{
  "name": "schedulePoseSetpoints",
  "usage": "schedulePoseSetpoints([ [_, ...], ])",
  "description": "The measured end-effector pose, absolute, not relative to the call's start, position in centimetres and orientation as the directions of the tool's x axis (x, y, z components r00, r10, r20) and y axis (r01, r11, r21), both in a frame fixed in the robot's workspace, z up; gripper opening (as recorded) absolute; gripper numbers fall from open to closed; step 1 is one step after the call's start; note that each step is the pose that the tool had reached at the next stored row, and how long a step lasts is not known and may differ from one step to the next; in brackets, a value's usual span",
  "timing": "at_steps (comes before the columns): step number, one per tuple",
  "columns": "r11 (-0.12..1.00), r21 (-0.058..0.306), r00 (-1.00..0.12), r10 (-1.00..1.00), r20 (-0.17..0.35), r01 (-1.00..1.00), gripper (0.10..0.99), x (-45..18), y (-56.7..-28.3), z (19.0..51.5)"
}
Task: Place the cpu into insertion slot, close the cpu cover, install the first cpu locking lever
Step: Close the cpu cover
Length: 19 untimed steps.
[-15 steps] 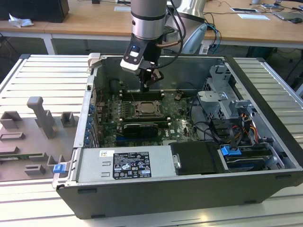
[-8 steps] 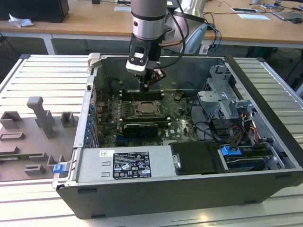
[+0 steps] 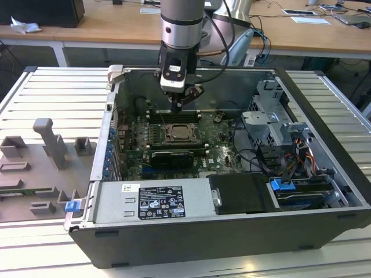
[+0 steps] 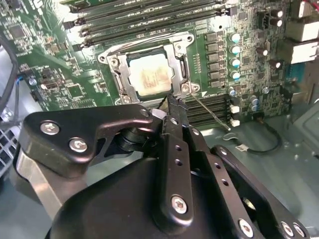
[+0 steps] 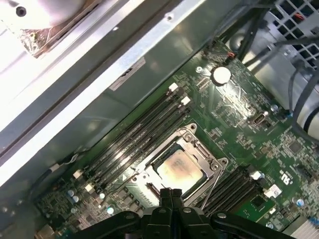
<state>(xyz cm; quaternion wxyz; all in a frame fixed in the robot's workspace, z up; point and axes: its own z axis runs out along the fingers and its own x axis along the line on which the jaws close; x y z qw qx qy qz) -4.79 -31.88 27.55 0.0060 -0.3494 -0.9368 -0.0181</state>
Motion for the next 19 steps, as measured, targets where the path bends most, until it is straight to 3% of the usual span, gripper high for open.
schedulePoseSetpoints([
  [19, 0.968, 0.030, -0.968, 0.250, 0.024, 0.250, 0.106, -4.79, -31.86, 27.42],
])
